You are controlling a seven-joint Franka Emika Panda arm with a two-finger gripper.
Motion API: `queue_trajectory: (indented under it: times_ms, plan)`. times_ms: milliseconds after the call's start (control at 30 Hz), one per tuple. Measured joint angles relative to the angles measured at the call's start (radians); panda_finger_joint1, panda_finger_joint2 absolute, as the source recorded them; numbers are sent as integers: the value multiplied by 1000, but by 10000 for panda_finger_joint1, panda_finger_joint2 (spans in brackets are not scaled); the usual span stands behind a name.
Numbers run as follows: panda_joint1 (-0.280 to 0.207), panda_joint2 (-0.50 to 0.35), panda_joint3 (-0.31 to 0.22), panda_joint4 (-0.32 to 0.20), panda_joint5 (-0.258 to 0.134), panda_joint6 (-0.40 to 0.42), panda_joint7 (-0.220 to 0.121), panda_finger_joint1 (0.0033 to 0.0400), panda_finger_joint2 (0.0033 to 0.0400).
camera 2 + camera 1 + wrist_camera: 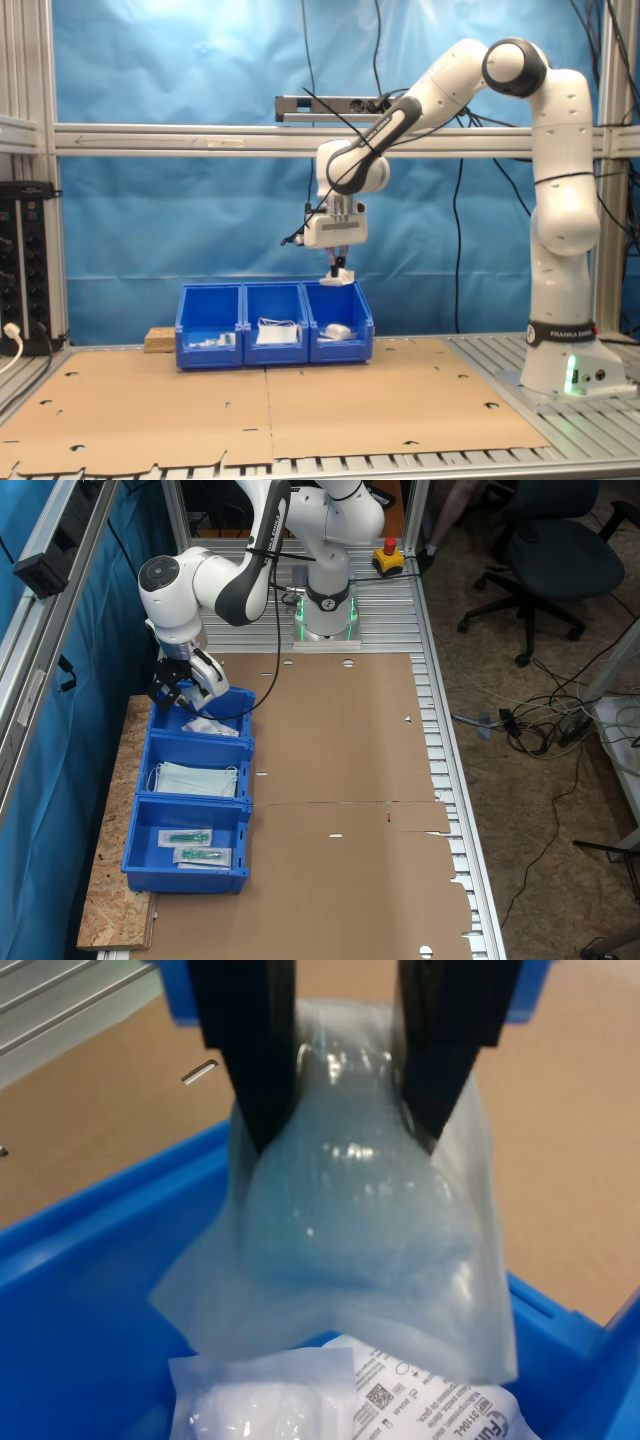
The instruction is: Pick and place sorting task of medical equipment.
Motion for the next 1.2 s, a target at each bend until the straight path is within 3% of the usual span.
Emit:
queue_trajectory:
  times_ms: [633,667,700,733,900,933,1200]
  plan:
    - [0,1,0,0,0,36,3,70,70]
    - [0,1,0,0,0,37,4,99,99]
    - [0,1,0,0,0,38,4,99,99]
    - [0,1,0,0,0,39,5,186,186]
    - [0,1,0,0,0,42,10,186,186]
    - [0,1,0,0,0,42,11,268,268]
    - [1,1,0,0,0,44,16,268,268]
